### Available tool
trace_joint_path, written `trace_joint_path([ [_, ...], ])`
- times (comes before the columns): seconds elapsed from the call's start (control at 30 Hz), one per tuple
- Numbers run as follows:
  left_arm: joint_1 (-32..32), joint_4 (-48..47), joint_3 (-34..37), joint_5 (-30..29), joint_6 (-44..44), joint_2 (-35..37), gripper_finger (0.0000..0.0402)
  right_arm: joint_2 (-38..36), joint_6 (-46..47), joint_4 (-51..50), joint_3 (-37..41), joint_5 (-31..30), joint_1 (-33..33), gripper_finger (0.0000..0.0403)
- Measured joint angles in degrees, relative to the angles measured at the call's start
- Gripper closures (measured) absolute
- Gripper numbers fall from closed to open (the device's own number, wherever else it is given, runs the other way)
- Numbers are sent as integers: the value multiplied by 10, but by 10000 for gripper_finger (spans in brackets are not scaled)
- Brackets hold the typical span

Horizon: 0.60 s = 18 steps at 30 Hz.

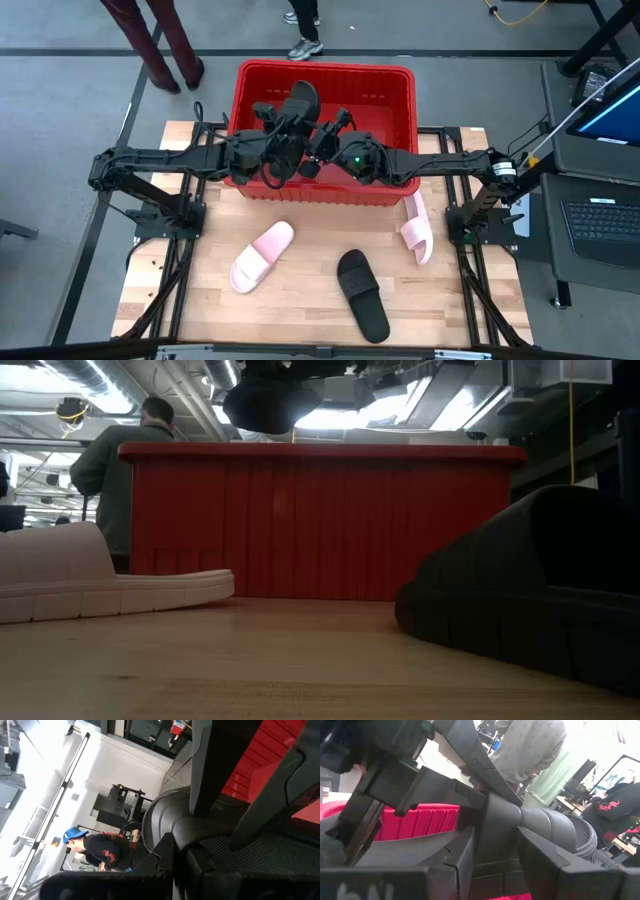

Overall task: Pick and place slides into bin
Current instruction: Put the top black slipper into the red bin

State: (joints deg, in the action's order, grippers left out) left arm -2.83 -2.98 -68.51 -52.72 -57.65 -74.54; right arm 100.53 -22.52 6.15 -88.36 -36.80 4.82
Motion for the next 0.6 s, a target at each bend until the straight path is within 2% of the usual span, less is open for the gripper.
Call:
trace_joint_path([
  [0.2, 0, -1, 0, 13, 9, 0, 397, 0, -2, 0, 0, -48, 0, 300],
  [0.4, 0, 0, 0, 23, 23, 0, 397, 0, -3, -2, 0, -60, 0, 329],
  [0.6, 0, -1, 0, 23, 32, 0, 398, 0, -32, -2, 0, -65, 0, 392],
])
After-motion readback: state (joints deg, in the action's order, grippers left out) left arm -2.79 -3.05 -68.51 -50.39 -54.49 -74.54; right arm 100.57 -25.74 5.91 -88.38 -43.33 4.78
